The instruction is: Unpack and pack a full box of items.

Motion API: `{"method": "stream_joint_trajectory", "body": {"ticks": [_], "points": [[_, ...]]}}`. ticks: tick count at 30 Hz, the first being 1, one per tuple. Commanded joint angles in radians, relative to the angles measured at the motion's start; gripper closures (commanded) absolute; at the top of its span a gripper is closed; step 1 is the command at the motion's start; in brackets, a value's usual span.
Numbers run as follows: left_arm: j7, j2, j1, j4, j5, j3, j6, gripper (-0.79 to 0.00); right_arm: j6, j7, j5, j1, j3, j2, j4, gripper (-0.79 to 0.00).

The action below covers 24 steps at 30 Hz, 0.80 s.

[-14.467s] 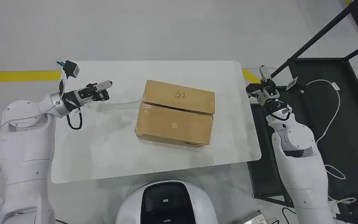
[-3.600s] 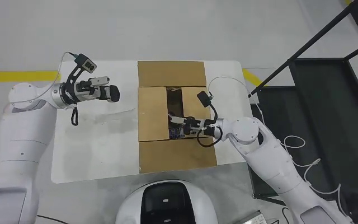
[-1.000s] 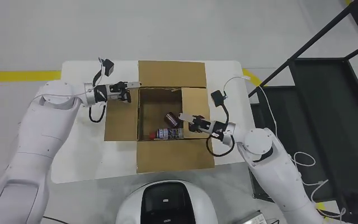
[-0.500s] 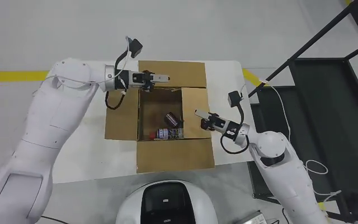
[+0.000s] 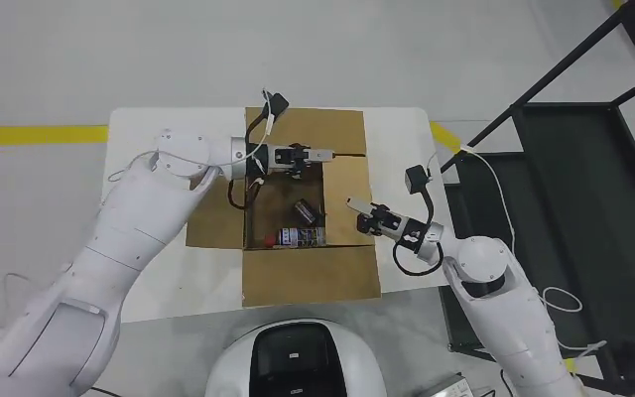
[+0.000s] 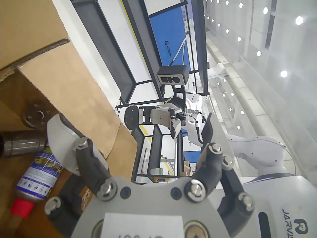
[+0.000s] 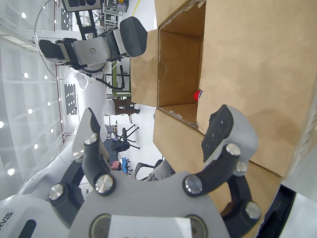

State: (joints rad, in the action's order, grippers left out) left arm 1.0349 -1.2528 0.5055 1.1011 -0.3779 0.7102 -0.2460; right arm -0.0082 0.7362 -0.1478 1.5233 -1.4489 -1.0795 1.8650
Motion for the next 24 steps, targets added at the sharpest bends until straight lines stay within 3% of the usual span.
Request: {"method": "stream_joint_trajectory", "body": {"ticks": [1,10,16,24], "points": [[0.0,0.0,0.0,0.0,0.0,0.0,0.0,-0.785,0.0,0.0,0.0,0.0,0.0,0.0,0.0,-0.785],[-0.047,-0.009,0.022,0.002,0.036,-0.023,0.034,-0.785,0.007,-0.021,0.005,0.0,0.012,-0.001,0.0,-0.785],[-0.093,-0.064,0.027,-0.121,0.034,-0.11,0.048,-0.785,0.03,-0.017,0.005,0.004,0.009,0.001,0.004,-0.785],[-0.175,-0.154,-0.005,-0.299,0.021,-0.183,-0.025,-0.785,0.037,0.016,-0.006,0.038,-0.014,0.007,0.041,-0.785]]}}
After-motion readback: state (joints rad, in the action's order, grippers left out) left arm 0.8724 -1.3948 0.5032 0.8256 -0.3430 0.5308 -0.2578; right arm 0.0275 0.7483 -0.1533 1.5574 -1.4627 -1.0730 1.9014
